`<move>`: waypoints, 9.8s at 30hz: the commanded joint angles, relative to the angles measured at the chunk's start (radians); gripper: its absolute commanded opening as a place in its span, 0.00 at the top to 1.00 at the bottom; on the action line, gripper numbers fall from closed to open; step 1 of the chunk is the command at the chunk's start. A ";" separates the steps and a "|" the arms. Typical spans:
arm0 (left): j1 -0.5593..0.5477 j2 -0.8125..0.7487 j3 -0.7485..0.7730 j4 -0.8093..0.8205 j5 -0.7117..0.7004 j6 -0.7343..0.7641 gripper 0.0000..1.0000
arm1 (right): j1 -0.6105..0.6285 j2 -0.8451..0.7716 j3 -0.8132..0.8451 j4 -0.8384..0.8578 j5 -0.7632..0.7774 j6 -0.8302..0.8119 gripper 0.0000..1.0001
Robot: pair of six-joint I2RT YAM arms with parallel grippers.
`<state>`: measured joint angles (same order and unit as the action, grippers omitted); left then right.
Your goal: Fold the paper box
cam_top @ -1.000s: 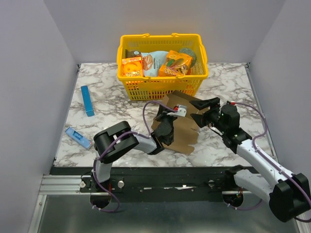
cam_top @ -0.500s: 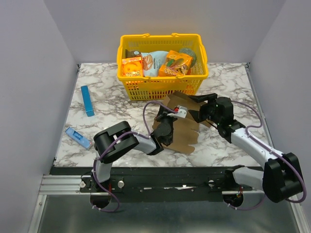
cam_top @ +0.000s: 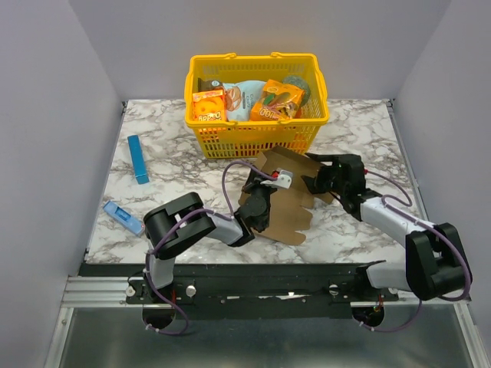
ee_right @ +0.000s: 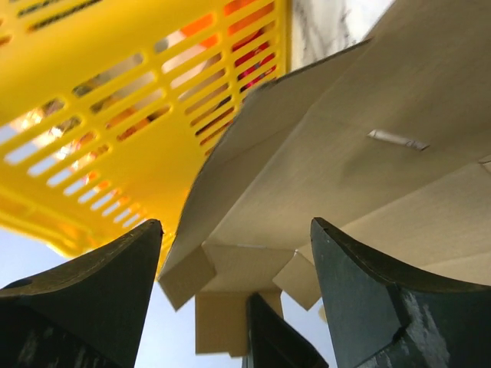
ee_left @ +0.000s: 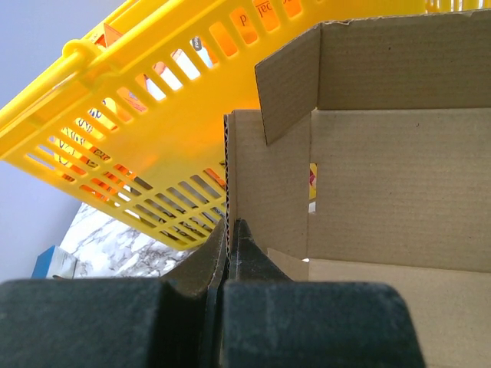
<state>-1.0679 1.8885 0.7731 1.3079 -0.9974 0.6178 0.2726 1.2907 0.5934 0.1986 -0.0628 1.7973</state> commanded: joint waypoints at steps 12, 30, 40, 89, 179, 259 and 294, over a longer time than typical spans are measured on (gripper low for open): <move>0.002 -0.039 -0.047 0.383 0.086 -0.026 0.97 | -0.021 0.087 0.060 -0.002 0.057 0.042 0.44; 0.028 -0.268 -0.193 0.066 0.319 -0.191 0.01 | -0.021 -0.045 0.045 0.059 0.046 -0.042 0.87; 0.198 -0.653 -0.189 -0.685 0.995 -0.613 0.01 | -0.021 -0.073 0.002 0.226 0.049 -0.356 0.95; 0.522 -0.241 -0.044 -0.576 0.952 -1.066 0.12 | -0.165 0.117 -0.282 0.711 -0.164 -0.668 0.93; 0.270 0.132 0.181 -0.375 1.336 -1.093 0.15 | -0.170 0.153 -0.331 0.737 -0.085 -0.779 0.94; 0.207 -0.131 -0.169 -0.294 1.059 -0.980 0.02 | -0.010 0.446 -0.283 1.176 -0.025 -0.561 0.97; 0.265 -0.351 0.116 -0.832 1.272 -0.985 0.01 | -0.062 0.386 -0.342 1.277 -0.143 -0.578 0.95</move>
<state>-0.8642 1.5753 0.7769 0.6895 0.0738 -0.4114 0.2138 1.7317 0.2031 1.3670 -0.1440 1.2724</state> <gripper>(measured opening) 0.985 0.045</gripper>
